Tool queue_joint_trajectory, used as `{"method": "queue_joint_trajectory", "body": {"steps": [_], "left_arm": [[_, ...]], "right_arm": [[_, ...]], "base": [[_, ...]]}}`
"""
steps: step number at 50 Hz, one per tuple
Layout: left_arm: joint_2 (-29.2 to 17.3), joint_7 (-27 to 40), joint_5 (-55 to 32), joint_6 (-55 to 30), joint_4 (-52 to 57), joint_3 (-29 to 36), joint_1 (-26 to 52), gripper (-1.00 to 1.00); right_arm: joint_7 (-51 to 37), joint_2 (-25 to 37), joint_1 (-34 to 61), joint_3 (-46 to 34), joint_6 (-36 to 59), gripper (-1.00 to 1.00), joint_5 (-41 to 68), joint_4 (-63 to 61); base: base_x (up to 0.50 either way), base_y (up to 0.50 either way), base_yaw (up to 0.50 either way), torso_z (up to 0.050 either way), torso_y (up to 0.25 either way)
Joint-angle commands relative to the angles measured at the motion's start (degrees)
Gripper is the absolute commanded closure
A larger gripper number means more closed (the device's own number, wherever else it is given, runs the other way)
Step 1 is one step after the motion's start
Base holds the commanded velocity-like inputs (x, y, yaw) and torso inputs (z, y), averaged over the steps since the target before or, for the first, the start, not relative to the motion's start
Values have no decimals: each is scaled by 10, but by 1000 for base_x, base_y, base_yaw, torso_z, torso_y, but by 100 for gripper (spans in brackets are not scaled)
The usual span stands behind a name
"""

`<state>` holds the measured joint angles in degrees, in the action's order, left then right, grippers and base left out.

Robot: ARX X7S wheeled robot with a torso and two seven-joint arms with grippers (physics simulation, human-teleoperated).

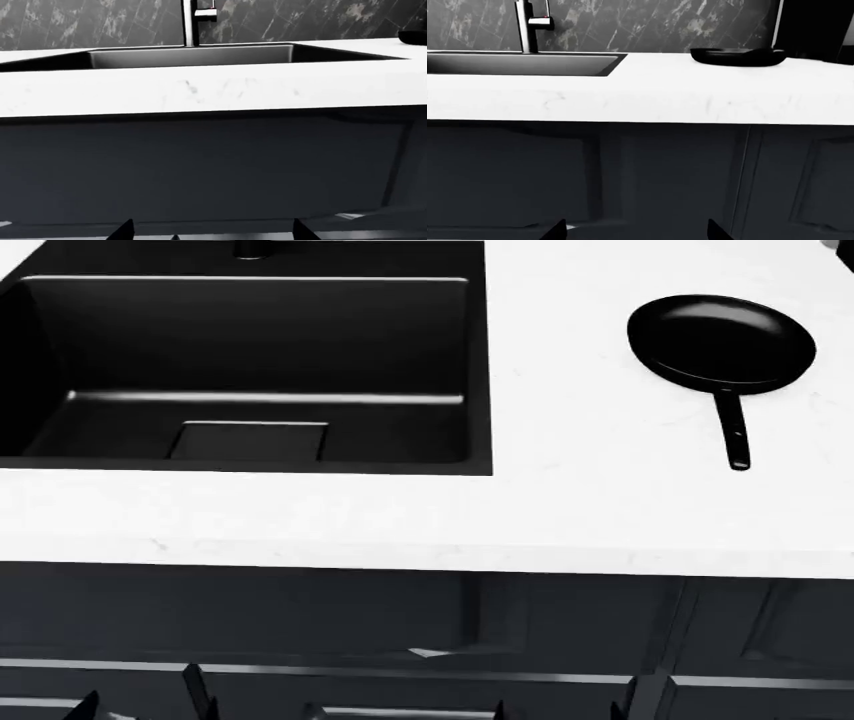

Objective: Pick the pan and sponge and place them into the sink. Then turn on the water.

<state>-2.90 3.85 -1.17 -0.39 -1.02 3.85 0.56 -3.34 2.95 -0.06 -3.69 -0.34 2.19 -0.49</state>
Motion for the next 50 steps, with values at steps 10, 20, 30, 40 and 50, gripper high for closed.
{"method": "queue_joint_trajectory", "body": {"steps": [10, 20, 30, 40, 50], "left_arm": [[-20, 18, -11, 13, 2, 21, -1, -100], [-29, 25, -19, 18, 1, 26, -2, -100], [-36, 31, -25, 22, 0, 31, -3, -100], [-37, 37, -30, 23, 3, 40, 0, -100], [-40, 53, -15, 17, 7, 53, 4, -100]], "right_arm": [[-23, 19, 2, -21, 8, -100, 10, -5], [-33, 25, 3, -29, 10, -100, 12, -4], [-42, 31, 5, -37, 9, -100, 16, -1], [-48, 36, 7, -44, 8, -100, 20, 1], [-45, 40, 15, -57, 17, -100, 25, 3]], "base": [[0, 0, 0, 47, 0], [0, 0, 0, 50, 0], [0, 0, 0, 50, 0], [0, 0, 0, 46, 0], [0, 0, 0, 0, 0]]}}
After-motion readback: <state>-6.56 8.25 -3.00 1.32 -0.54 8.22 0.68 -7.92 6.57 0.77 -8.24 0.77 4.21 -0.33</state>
